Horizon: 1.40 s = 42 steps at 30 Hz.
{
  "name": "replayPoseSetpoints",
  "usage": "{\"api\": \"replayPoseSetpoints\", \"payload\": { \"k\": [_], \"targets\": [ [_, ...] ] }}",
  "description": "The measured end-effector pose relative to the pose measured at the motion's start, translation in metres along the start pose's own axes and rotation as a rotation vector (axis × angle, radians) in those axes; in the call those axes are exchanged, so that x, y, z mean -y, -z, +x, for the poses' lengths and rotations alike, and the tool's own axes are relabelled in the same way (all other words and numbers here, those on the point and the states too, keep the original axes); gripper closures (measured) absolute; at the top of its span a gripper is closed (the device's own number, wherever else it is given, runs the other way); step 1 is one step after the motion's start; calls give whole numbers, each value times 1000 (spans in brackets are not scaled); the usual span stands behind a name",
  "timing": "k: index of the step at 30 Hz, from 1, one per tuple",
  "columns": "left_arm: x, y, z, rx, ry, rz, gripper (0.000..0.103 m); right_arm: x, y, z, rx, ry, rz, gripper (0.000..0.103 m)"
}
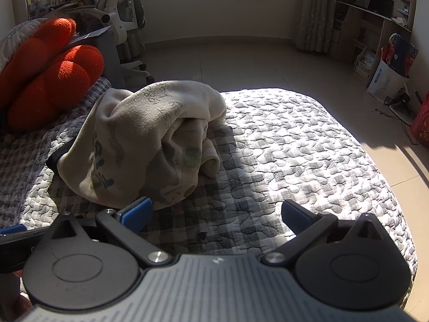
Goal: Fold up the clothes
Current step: 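Move both grippers toward the beige LOVE FISH sweatshirt on the bed, then push the right gripper into the sweatshirt fabric and close on it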
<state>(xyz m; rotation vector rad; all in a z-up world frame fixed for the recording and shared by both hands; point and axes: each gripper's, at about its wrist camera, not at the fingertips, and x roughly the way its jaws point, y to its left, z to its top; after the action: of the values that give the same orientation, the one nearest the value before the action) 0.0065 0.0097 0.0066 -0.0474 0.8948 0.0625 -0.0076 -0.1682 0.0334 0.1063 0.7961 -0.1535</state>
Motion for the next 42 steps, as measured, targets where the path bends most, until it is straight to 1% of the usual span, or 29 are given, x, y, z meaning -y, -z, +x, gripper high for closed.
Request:
{"api": "replayPoseSetpoints", "payload": {
  "k": [3, 7, 17, 25, 29, 32, 36, 39, 42],
  "targets": [
    [-1, -1, -2, 4, 0, 2, 1, 1, -2, 0, 2, -9, -2, 0],
    [-4, -4, -5, 17, 3, -8, 1, 1, -4, 2, 7, 0, 2, 0],
    [-18, -8, -6, 17, -3, -35, 1, 1, -15, 7, 9, -8, 40, 0],
    [-29, -11, -4, 13, -16, -61, 1, -11, -21, 6, 36, -49, 27, 0],
    [-34, -11, -6, 25, -16, -76, 1, -21, -28, 14, -13, -92, -53, 0],
    [-35, -11, -7, 41, -27, -73, 0, -27, -29, 22, -13, -105, -95, 0],
    [-38, -12, -7, 39, -39, -78, 0, -33, -36, 33, -24, -153, -111, 0],
    [-41, -12, -5, 32, -42, -80, 0, -33, -39, 41, -35, -184, -89, 0],
    [-43, -11, -2, 23, -48, -81, 0, -36, -40, 53, -48, -188, -91, 0]
  ]
}}
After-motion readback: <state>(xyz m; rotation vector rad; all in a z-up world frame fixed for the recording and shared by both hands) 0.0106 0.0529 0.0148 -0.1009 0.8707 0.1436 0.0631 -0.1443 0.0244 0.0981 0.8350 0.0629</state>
